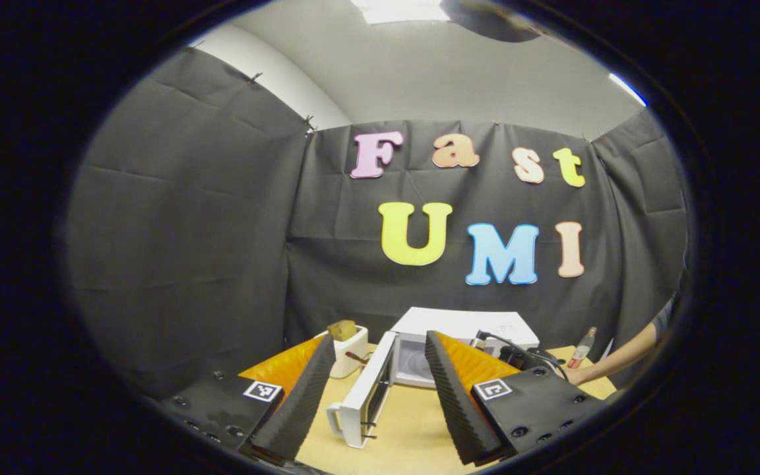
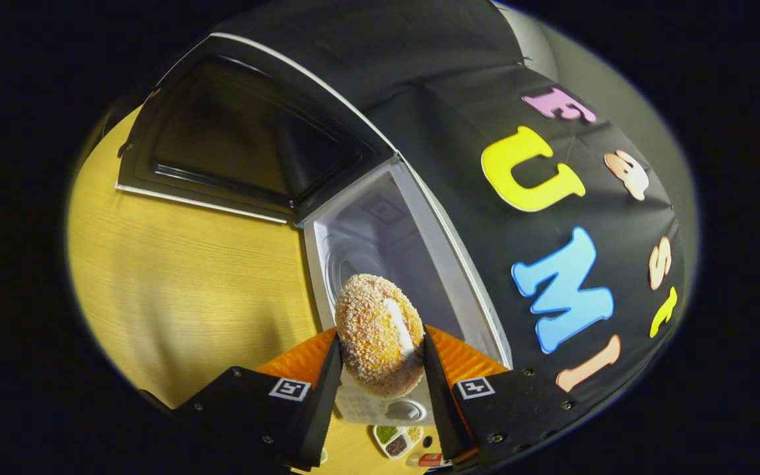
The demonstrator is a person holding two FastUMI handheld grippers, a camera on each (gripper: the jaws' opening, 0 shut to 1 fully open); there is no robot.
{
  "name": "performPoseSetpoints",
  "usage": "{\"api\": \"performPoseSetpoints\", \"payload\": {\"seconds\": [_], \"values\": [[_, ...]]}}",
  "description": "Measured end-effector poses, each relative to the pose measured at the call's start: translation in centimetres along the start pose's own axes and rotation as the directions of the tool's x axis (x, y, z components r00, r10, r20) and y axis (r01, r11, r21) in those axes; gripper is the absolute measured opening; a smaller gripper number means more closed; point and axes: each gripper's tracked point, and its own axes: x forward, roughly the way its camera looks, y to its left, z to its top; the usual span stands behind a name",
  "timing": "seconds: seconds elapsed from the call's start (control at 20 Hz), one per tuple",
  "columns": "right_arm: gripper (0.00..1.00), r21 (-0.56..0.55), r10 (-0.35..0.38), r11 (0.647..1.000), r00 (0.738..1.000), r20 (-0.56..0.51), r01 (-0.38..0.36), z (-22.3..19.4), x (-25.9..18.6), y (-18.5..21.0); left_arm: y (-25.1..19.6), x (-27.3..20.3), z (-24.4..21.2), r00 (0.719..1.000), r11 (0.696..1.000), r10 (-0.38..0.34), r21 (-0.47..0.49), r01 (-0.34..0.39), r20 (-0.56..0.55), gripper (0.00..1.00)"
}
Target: Open the microwave oven with the left hand, put the food in, and close the microwave oven.
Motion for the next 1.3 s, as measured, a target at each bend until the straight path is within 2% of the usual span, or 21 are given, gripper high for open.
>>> {"api": "performPoseSetpoints", "payload": {"seconds": [0.05, 0.1, 0.25, 0.3, 0.4, 0.65, 1.05, 1.2, 1.25, 1.3], "values": [[0.66, -0.037, -0.006, 0.999, 1.0, 0.005, 0.006, 0.3, 1.0, 0.1, 0.3, -0.1, -0.5, 1.0, 1.0, 0.005, -0.002, -0.005, -0.012, 0.87], [0.66, -0.07, -0.021, 0.997, 1.0, 0.009, 0.022, 0.7, 2.0, 0.0, 0.7, -0.3, -0.9, 1.0, 1.0, 0.013, 0.002, -0.013, -0.022, 0.93], [0.66, -0.16, -0.076, 0.984, 0.996, 0.036, 0.081, 1.7, 5.0, -0.7, 1.4, -0.7, -1.6, 0.998, 1.0, 0.028, 0.014, -0.027, -0.052, 0.93], [0.63, -0.184, -0.091, 0.978, 0.995, 0.035, 0.096, 1.7, 5.8, -0.9, 1.5, -0.7, -2.3, 0.997, 1.0, 0.029, 0.014, -0.028, -0.067, 0.88], [0.66, -0.231, -0.106, 0.967, 0.994, 0.022, 0.108, 1.3, 7.4, -0.9, 1.4, -0.9, -2.8, 0.996, 1.0, 0.022, 0.001, -0.022, -0.089, 0.92], [0.66, -0.305, -0.137, 0.942, 0.99, 0.033, 0.141, 1.0, 10.7, -1.1, 2.6, -0.6, -2.7, 0.994, 0.999, 0.036, 0.035, -0.032, -0.101, 0.93], [0.66, -0.348, -0.137, 0.928, 0.991, 0.007, 0.131, 0.5, 14.4, -1.0, 2.8, 0.9, -2.7, 0.995, 0.999, 0.027, 0.034, -0.024, -0.092, 0.92], [0.66, -0.326, -0.084, 0.943, 0.996, -0.023, 0.072, 0.1, 15.0, -0.2, 3.3, 1.7, -3.0, 0.994, 0.999, 0.025, 0.033, -0.021, -0.107, 0.92], [0.73, -0.306, -0.054, 0.951, 0.998, -0.038, 0.04, -0.4, 15.2, 0.5, 3.4, 2.0, -3.0, 0.994, 0.999, 0.024, 0.035, -0.02, -0.108, 0.92], [0.92, -0.301, -0.037, 0.953, 0.998, -0.046, 0.022, -0.6, 15.5, 1.2, 3.4, 2.3, -3.1, 0.994, 0.999, 0.021, 0.034, -0.017, -0.107, 0.91]]}}
